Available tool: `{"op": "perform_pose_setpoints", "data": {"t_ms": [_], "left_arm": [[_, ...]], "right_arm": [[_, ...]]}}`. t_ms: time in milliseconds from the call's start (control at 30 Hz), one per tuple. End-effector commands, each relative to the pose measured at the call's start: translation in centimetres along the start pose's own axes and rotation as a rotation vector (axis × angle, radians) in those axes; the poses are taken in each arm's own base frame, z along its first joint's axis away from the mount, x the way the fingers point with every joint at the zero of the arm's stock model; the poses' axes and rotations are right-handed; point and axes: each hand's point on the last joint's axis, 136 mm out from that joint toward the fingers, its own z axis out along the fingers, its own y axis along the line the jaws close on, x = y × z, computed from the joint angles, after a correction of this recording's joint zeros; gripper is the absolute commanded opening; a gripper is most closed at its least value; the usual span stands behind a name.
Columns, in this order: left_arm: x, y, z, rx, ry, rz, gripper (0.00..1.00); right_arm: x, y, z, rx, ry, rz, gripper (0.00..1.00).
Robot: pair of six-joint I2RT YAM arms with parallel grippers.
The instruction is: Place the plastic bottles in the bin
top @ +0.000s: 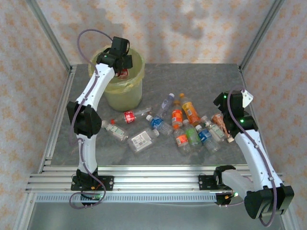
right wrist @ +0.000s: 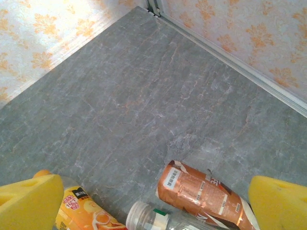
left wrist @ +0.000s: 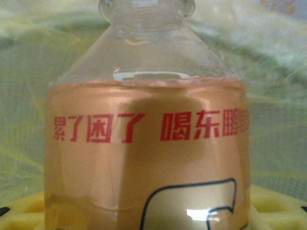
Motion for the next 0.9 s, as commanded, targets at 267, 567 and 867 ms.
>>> {"op": "perform_pose_setpoints", "data": {"t_ms": [267,567,867], "left_arm": [[3.2,0.7,1.2,-0.044,0.131,0.058,0.48],[4.5,0.7,2.3,-0.056,0.172,0.058,0.62],[4.4,1.0,1.6,-0.062,0.169,0.038,0.80]], "right_arm": [[0.6,-0.9,0.4,0.074,0.030,0.004,0.99],[1.2,-1.0,1.0,0.093,0.048,-0.010,0.99],[0.8,-1.2,0.8,0.102,0.035,-0.016,0.99]]}}
